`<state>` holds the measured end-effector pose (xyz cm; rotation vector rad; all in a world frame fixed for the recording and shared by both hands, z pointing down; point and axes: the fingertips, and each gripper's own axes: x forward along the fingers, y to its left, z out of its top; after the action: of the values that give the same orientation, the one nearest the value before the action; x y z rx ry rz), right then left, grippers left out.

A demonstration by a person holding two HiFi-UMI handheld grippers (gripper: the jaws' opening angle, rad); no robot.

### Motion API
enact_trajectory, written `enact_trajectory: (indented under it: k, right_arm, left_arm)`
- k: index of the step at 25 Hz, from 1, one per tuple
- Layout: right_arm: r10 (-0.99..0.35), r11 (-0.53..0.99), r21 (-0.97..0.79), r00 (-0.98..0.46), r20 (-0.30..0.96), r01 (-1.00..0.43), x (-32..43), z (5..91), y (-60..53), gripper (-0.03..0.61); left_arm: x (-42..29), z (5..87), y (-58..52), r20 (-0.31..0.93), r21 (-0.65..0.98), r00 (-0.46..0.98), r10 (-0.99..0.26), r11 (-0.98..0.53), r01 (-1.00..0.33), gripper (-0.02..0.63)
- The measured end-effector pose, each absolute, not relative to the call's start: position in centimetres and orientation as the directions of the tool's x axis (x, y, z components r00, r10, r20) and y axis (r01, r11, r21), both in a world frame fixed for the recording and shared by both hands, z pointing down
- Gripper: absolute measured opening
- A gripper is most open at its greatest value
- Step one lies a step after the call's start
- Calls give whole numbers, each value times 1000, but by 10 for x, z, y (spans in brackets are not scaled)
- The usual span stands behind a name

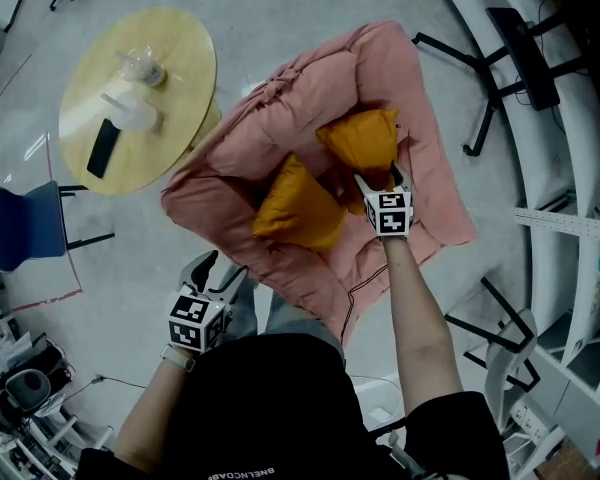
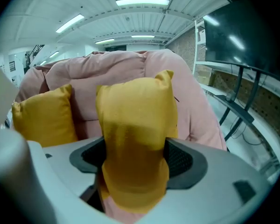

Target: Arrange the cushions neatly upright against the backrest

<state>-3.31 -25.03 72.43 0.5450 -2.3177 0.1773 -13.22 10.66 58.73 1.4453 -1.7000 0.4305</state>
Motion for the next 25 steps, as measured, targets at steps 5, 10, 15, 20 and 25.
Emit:
enact_trajectory:
  k: [5, 10, 15, 20, 25]
  right_arm:
    - [-266, 903, -26, -607, 749, -429, -40, 742, -253, 431]
    - [-247, 902, -38, -587, 771, -429, -35, 743, -254, 470]
    - [-267, 877, -66, -598, 756, -475, -29, 731, -252, 474]
    - [-361, 795, -156, -664, 655, -586, -20, 688, -259, 474]
    - [-401, 703, -345, -748, 529, -621, -18, 641, -233, 472]
  left_arm:
    - [-132, 588, 109, 768, 256, 24, -640, 273, -927, 282]
    - [-131, 588, 110, 760, 260, 25, -649, 269, -927, 282]
    - [-137, 586, 109, 747, 269, 35, -663, 254, -929, 282]
    - [-142, 581, 94, 718, 286, 75, -692, 195, -938, 282]
    - [-150, 578, 74, 679, 324, 151, -718, 109, -940, 282]
